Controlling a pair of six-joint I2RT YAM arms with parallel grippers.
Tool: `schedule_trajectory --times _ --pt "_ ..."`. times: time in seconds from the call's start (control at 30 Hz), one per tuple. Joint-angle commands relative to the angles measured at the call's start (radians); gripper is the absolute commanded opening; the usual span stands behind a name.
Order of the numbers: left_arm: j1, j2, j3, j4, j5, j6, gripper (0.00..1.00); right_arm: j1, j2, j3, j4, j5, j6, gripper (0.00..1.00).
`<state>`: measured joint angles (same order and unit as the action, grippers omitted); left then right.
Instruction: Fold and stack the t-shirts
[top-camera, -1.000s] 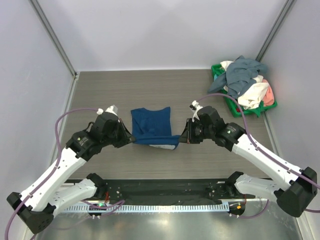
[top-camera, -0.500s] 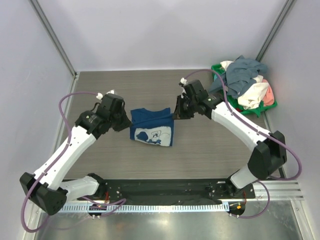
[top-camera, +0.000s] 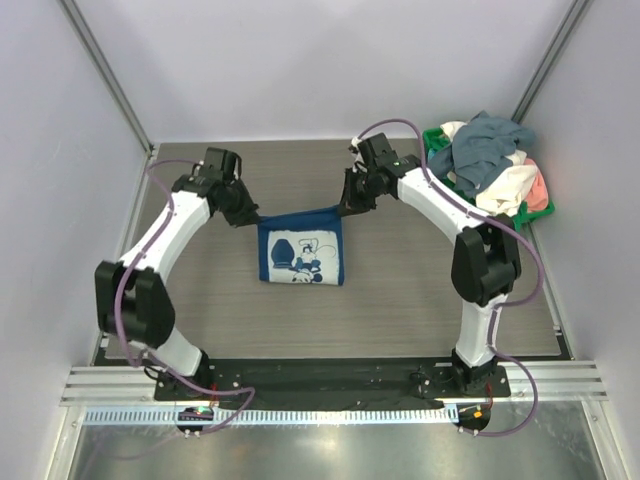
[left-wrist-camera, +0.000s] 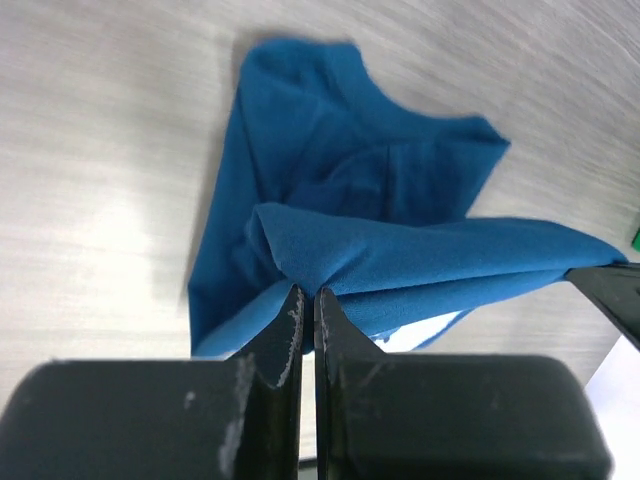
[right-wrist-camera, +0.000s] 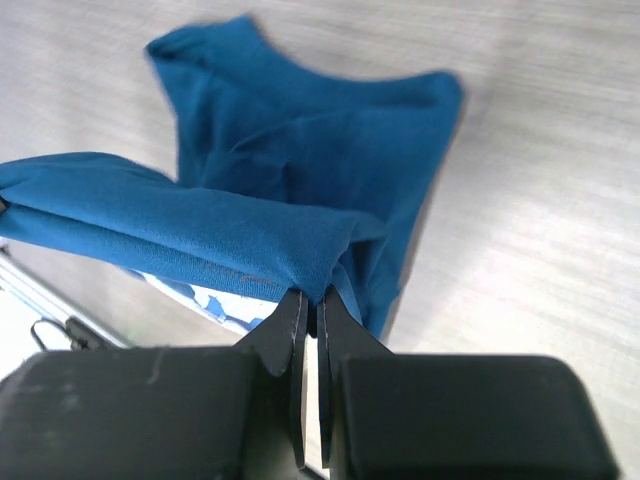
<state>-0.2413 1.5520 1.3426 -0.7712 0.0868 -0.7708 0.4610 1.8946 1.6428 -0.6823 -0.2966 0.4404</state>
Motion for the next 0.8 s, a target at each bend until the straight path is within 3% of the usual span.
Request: schedule_trajectory --times 0.0,0.37,0.63,0.67,0.77 --pt "0.051 0.084 0.088 0.021 0.039 0.077 0.0 -0.047 0.046 0.106 -0.042 0.03 -0.04 0.01" --pt "0.091 0.445 0.331 -0.007 0.085 0.117 0.0 -0.076 0.291 0.301 -0.063 0.004 -0.032 0.01" --pt "0.122 0.577 0.472 -0.048 0.099 0.117 0.02 -0.079 0.434 0.446 -0.062 -0.029 -0.031 0.01" --pt "0.125 0.591 0.484 -0.053 0.097 0.119 0.04 -0.079 0.452 0.486 -0.062 -0.035 -0.031 0.01" --pt "0.149 0.667 0.623 -0.066 0.143 0.183 0.39 -0.097 0.492 0.56 -0.086 -0.021 -0.02 0.25"
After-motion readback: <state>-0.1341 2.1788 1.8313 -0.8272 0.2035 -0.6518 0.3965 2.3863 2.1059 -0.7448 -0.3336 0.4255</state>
